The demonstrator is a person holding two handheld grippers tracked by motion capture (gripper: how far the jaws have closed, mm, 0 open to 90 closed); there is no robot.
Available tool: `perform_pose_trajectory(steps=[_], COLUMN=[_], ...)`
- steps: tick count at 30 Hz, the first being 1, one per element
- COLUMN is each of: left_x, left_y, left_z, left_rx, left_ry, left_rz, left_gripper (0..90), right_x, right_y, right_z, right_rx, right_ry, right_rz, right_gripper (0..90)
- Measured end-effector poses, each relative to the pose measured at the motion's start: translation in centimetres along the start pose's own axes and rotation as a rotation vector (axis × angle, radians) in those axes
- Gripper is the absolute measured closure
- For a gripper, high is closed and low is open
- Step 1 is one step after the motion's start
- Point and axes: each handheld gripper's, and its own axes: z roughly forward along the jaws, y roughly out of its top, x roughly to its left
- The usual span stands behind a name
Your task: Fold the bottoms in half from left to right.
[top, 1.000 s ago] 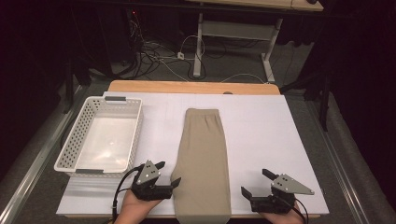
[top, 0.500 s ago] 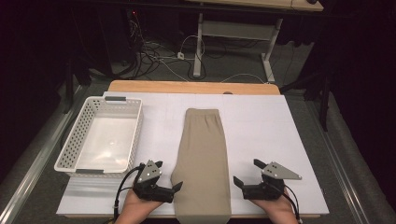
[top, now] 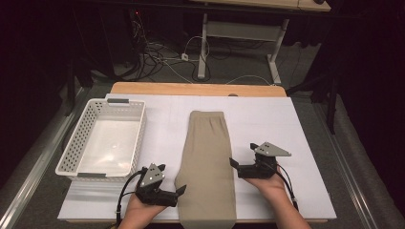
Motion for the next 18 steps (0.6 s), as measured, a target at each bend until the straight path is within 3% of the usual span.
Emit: perform_pose_trajectory(steps=[18], left_x=[0.0], left_y=[0.0], left_z=[0.1], left_rx=[0.006], left_ry=[-0.005], left_rz=[0.006], left_gripper=[0.0], right_x=[-2.7], right_y=[3.5], right_z=[6.2], right_rx=[0.039], right_ry=[-0.04], right_rz=[0.048], right_gripper=[1.7])
